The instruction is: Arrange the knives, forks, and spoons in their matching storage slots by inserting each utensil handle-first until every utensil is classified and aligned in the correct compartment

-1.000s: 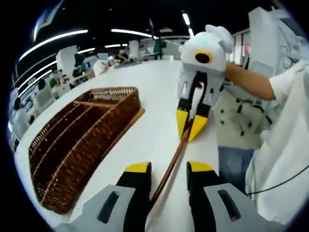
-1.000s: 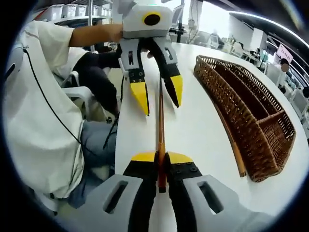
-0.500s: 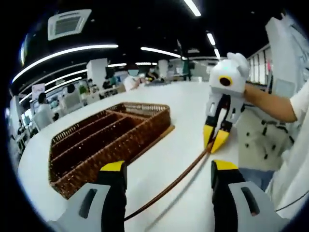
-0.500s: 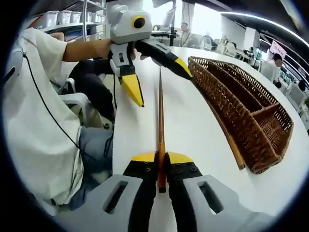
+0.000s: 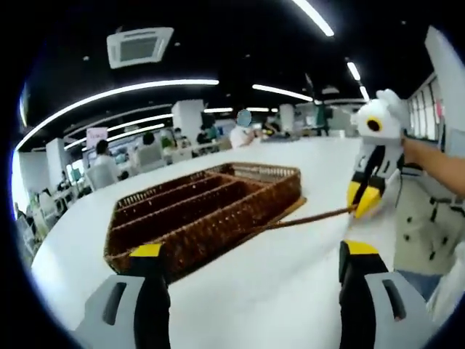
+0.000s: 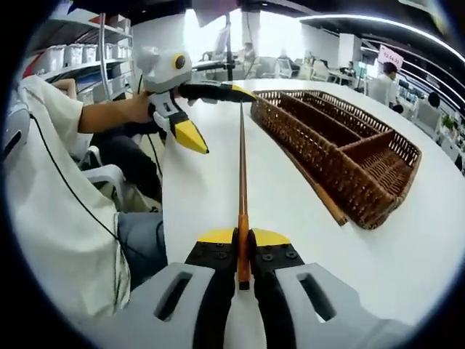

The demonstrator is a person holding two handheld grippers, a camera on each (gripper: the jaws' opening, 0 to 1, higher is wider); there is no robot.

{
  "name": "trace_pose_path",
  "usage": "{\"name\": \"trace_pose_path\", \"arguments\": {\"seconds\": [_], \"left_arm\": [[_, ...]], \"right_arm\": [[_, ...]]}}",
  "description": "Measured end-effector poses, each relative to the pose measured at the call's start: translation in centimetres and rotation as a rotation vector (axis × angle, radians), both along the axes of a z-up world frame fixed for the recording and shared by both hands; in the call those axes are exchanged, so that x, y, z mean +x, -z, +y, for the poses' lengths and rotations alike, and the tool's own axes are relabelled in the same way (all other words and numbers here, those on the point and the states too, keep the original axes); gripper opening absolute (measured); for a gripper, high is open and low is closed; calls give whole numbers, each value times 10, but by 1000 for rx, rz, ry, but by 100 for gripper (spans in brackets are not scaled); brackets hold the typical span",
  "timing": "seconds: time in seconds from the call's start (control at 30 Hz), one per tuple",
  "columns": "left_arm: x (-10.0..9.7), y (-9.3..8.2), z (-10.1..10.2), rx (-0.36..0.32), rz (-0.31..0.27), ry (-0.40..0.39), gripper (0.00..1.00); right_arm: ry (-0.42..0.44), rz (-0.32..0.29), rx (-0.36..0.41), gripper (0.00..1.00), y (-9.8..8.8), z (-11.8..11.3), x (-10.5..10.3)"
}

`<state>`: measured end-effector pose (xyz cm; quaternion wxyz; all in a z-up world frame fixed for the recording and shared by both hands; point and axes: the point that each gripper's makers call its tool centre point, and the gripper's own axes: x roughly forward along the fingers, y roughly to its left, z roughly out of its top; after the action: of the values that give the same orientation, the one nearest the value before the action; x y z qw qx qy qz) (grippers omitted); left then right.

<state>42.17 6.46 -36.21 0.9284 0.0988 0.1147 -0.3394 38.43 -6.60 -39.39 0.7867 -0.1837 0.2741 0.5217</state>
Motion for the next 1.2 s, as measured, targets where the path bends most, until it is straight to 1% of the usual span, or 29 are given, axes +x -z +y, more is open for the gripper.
{"name": "trace_pose_path", "arguments": {"seconds": [0.07,0.1,0.13,0.17,0.2,0.23,0.27,0.3,0.33,0.37,0.43,0.47,0.5,0.53,0.57,0.63,0.67,0.7,0.77,0.8,0.83,0.87,0.9,0.97,1.03,1.07,1.13,1.17,1.2], "left_arm": [[3,1,7,16,-2,-30,99],[5,2,11,21,8,-46,99],[6,1,11,16,5,-46,99],[7,3,14,13,19,-53,99],[8,3,15,11,22,-58,99],[10,4,19,0,21,-75,99],[12,5,21,5,20,-84,99],[14,6,24,19,9,-96,99],[11,8,27,59,-24,-144,99],[10,10,25,55,-17,-140,99],[10,12,25,58,-25,-137,99],[10,12,27,59,-26,-141,99],[12,11,30,58,-33,-148,99],[12,11,31,56,-32,-149,99],[13,12,32,55,-27,-150,99],[13,14,35,50,-3,-153,99],[14,14,36,50,3,-156,99],[14,13,37,33,5,-161,100],[9,11,33,-47,49,-155,100],[8,11,33,-56,56,-158,100],[8,12,35,-52,58,-165,100],[8,15,39,-26,63,-174,100],[7,18,46,32,60,-184,100],[4,20,50,67,60,-196,100],[6,19,53,74,63,-202,99],[7,16,56,73,55,-209,99],[6,17,59,53,63,-212,99],[6,17,60,43,67,-213,99],[5,19,61,40,74,-210,99]], "right_arm": [[35,-9,25,6,-6,-1,5],[57,12,40,6,-9,-2,6],[64,14,48,6,-11,-2,6],[91,10,64,6,-16,-2,8],[98,13,63,6,-16,-2,8],[132,13,64,6,-20,-7,12],[200,25,102,6,-27,-10,19],[226,41,122,6,-30,-11,22],[241,42,139,6,-34,-11,24],[255,36,152,6,-37,-11,27],[249,25,134,6,-39,-11,26],[265,3,116,6,-40,-13,29],[284,7,121,6,-42,-14,32],[280,0,120,6,-43,-14,32],[301,-6,119,6,-45,-15,36],[309,-17,109,6,-46,-17,37],[340,-8,120,6,-49,-19,42],[346,-6,129,6,-51,-19,44],[359,-4,132,6,-53,-18,44],[375,-8,129,6,-54,-19,46],[383,-11,128,6,-55,-19,47],[405,-22,124,6,-60,-20,53],[413,-20,127,6,-63,-20,55],[419,-39,131,6,-75,-18,68],[487,-78,129,6,-83,-20,75],[522,-101,112,6,-86,-22,82],[526,-72,110,6,-89,-17,92],[538,-47,139,6,-92,-12,100],[530,-47,142,6,-92,-10,100]]}}
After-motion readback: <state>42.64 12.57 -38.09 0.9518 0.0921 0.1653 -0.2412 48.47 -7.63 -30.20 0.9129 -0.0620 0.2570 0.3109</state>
